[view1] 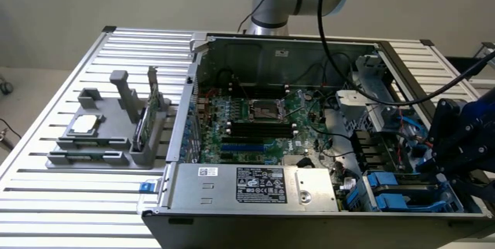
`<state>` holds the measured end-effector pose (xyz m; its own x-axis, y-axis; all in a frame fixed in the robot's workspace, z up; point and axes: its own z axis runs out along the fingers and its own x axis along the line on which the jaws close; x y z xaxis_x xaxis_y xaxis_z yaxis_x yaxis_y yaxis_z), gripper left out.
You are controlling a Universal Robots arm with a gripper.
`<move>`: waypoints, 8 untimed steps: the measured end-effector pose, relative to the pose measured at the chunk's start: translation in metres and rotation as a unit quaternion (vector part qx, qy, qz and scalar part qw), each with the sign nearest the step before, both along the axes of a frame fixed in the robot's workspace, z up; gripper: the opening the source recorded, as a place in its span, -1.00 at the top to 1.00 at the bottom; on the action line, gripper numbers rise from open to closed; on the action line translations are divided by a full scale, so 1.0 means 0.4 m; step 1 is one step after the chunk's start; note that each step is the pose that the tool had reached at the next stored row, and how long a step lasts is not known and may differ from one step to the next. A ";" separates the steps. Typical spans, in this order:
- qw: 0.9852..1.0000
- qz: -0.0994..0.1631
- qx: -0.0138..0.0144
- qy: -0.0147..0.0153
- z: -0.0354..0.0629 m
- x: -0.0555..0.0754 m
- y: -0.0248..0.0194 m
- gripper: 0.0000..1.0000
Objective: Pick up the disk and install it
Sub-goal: 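Insert the first disk wire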
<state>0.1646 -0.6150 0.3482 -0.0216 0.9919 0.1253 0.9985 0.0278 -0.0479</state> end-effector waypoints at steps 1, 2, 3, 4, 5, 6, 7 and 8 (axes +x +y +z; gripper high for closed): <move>1.000 0.000 -0.003 0.000 0.000 -0.001 0.001 0.67; 1.000 0.000 -0.005 0.000 0.000 -0.002 0.003 0.67; 1.000 -0.001 -0.007 0.000 0.000 -0.003 0.005 0.67; 1.000 -0.001 -0.008 0.000 0.000 -0.004 0.007 0.67; 1.000 -0.001 -0.010 0.000 0.000 -0.005 0.011 0.67; 1.000 -0.001 -0.012 0.000 0.000 -0.007 0.015 0.67; 1.000 -0.001 -0.014 0.000 0.000 -0.008 0.020 0.67; 1.000 -0.001 -0.016 0.000 0.000 -0.008 0.024 0.67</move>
